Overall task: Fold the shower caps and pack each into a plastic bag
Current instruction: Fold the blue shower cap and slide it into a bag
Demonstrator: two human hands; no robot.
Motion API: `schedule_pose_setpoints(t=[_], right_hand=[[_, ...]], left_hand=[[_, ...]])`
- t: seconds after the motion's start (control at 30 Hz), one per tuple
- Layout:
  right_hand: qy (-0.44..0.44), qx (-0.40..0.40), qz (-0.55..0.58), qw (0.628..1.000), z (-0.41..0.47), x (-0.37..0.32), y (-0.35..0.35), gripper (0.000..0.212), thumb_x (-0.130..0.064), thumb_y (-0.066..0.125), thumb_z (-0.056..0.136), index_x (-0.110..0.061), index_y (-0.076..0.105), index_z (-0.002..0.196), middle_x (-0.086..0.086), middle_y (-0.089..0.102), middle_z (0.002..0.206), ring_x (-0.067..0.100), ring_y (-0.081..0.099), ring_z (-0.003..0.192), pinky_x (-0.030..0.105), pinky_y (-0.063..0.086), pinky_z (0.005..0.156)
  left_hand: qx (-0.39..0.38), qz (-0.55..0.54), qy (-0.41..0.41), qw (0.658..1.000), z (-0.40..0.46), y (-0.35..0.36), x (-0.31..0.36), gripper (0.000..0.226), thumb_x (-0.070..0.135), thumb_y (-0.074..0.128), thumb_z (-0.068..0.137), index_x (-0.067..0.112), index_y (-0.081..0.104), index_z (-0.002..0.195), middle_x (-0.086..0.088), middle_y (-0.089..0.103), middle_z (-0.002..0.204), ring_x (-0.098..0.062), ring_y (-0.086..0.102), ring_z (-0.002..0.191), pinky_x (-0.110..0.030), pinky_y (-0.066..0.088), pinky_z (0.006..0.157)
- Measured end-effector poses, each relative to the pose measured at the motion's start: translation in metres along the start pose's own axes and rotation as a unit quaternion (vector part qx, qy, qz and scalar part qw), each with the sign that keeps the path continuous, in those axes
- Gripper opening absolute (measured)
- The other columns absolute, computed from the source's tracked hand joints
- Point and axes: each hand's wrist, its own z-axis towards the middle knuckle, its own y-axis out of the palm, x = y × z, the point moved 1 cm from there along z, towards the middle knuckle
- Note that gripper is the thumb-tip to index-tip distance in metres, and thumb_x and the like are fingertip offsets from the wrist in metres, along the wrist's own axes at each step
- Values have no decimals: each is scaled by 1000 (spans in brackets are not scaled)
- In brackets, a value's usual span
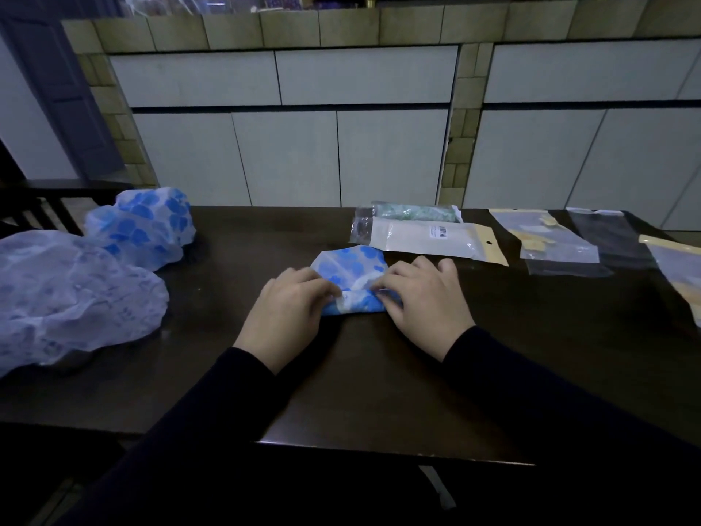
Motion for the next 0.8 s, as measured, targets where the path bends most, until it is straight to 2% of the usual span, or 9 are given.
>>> schedule_pose_setpoints(t=[0.1, 0.17, 0.23, 0.33, 0.47, 0.57, 0.8], right_hand=[[-6, -37, -16, 999, -1, 0, -3, 25, -34, 46, 98, -34, 66, 115, -10, 64, 107, 19, 51, 93, 35, 18, 76], [-2, -69, -25, 997, -2, 1, -4, 31, -37, 39, 100, -36, 60, 123, -11, 60, 111, 17, 49, 98, 34, 19, 79], [-11, -79, -35, 996, -4, 0, -4, 33, -39, 39, 98, -35, 60, 124, -11, 58, 111, 16, 49, 99, 36, 23, 84], [-4, -94, -35, 995, -5, 0, -4, 36, -51, 41, 95, -36, 60, 122, -13, 57, 111, 15, 48, 98, 37, 26, 87], [32, -118, -11, 992, 0, 5, -3, 36, -53, 42, 95, -40, 59, 124, -14, 57, 112, 13, 47, 99, 36, 28, 87], [52, -118, 22, 991, 1, 6, 1, 33, -51, 46, 95, -39, 59, 122, -15, 56, 109, 12, 50, 99, 36, 36, 88], [26, -113, 16, 993, 2, 12, 5, 31, -50, 44, 96, -38, 62, 118, -15, 58, 108, 12, 53, 96, 35, 38, 84]], left_hand=[[-24, -41, -36, 998, -6, 0, -3, 16, 28, 64, 88, 26, 75, 99, 7, 65, 96, -18, 54, 81, -36, 50, 75], [-52, -41, -58, 996, -6, 1, -6, 25, 35, 70, 84, 28, 72, 108, 8, 64, 105, -13, 52, 91, -27, 44, 84], [-71, -51, -78, 993, -5, 1, -6, 32, 37, 72, 82, 28, 71, 112, 9, 62, 110, -10, 50, 96, -17, 34, 83], [-80, -59, -97, 990, -4, 1, -6, 32, 35, 71, 83, 28, 70, 113, 9, 62, 112, -8, 49, 98, -12, 28, 81], [-82, -65, -101, 989, -2, 1, -8, 27, 34, 69, 85, 28, 71, 111, 8, 63, 106, -5, 47, 91, -14, 30, 80], [-81, -63, -103, 989, -3, 1, -7, 25, 35, 67, 86, 29, 71, 110, 8, 60, 99, -9, 52, 93, -21, 39, 82], [-88, -30, -95, 991, -3, 0, -3, 25, 38, 64, 88, 30, 72, 110, 12, 54, 91, -13, 51, 90, -34, 45, 84]])
